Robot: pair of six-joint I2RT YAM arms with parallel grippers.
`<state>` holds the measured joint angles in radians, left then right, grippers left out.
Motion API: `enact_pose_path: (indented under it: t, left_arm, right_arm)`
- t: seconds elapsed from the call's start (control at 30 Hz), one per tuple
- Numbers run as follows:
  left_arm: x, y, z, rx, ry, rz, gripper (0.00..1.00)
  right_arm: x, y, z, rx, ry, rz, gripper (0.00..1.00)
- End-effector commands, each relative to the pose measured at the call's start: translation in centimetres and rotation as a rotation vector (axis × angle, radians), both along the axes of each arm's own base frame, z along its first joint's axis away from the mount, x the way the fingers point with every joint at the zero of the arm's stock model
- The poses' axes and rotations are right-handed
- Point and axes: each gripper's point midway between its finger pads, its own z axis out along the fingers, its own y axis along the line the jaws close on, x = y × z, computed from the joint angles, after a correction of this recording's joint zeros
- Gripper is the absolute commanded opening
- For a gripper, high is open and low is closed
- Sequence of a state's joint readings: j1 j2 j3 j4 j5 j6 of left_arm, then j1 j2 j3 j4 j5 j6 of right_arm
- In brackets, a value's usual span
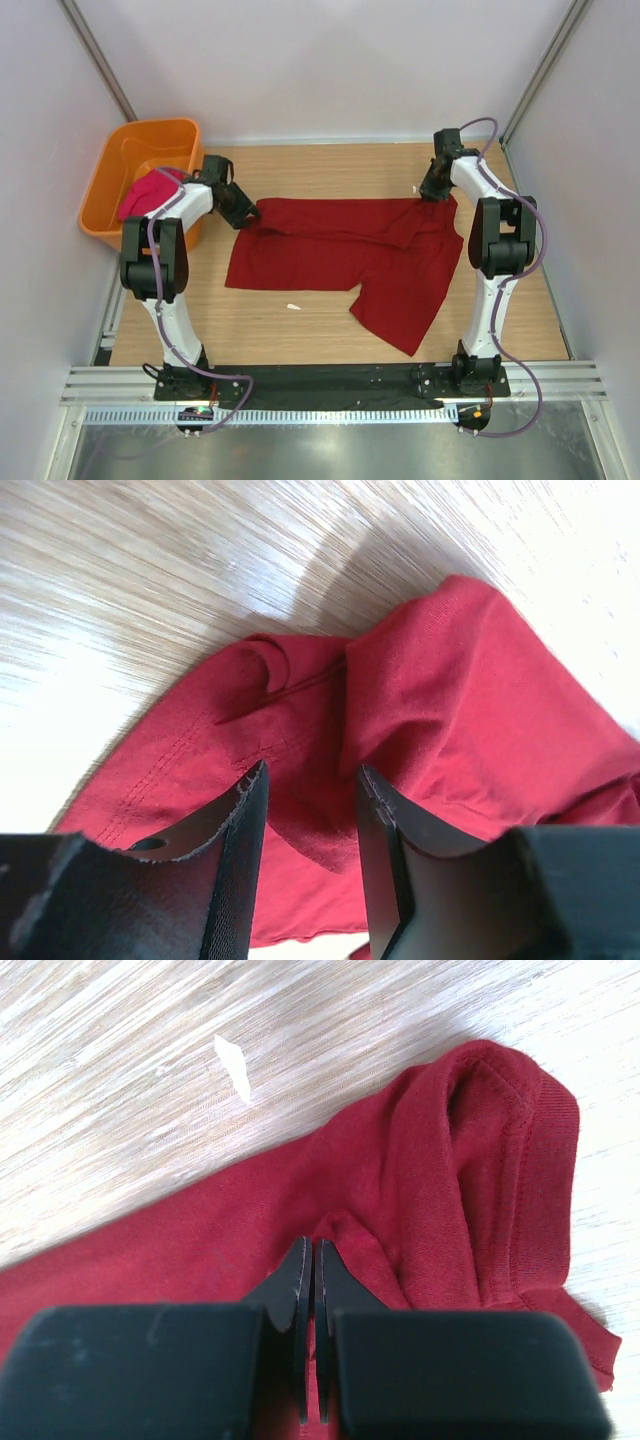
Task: Fold and stack the t-shirts
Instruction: Flatten the tshirt out
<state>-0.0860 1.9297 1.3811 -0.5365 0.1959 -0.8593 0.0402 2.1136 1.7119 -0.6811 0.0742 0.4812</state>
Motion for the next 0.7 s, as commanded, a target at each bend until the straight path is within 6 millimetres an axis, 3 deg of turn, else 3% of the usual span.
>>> enact_pose_path:
  t: [0.0, 0.2, 0.43, 0.67]
  left_arm:
    - [-0.8, 3.0, -1.5, 0.056, 0.082, 0.192, 0.41]
    - [-1.8, 4.8, -1.4, 0.168, 0.100, 0.215, 0.48]
    - [-2.2, 4.1, -3.2, 0.143, 0.152, 0.232, 0.39]
    - [-1.9, 3.9, -4.1, 0.135, 0.169, 0.242, 0.43]
  right_arm:
    - [0.4, 0.5, 3.5, 0.014, -0.082, 0.008, 0.01]
    - [0.4, 0.6, 3.3, 0.022, -0.079, 0.012, 0.01]
    - [0.2, 0.8, 3.3, 0.031, -0.080, 0.016, 0.01]
    - [-0.1, 0.7, 3.3, 0.027, -0.080, 0.017, 0.01]
